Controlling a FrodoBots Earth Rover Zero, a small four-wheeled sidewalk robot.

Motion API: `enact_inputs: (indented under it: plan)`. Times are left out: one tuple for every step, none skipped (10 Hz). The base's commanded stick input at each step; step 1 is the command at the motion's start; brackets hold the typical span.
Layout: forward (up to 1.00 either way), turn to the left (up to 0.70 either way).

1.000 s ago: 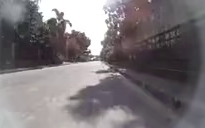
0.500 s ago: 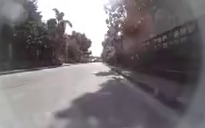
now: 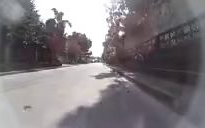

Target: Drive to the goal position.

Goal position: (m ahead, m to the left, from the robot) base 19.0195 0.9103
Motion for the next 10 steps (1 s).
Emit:
enact_inputs:
  plan:
    - [0.99, 0.35]
    - [0.97, 0.35]
    - [0.97, 0.35]
    - [0.97, 0.09]
    - [0.99, 0.00]
    - [1.00, 0.00]
    - [1.00, 0.00]
    - [1.00, 0.00]
    - [1.00, 0.00]
    - [1.00, 0.00]
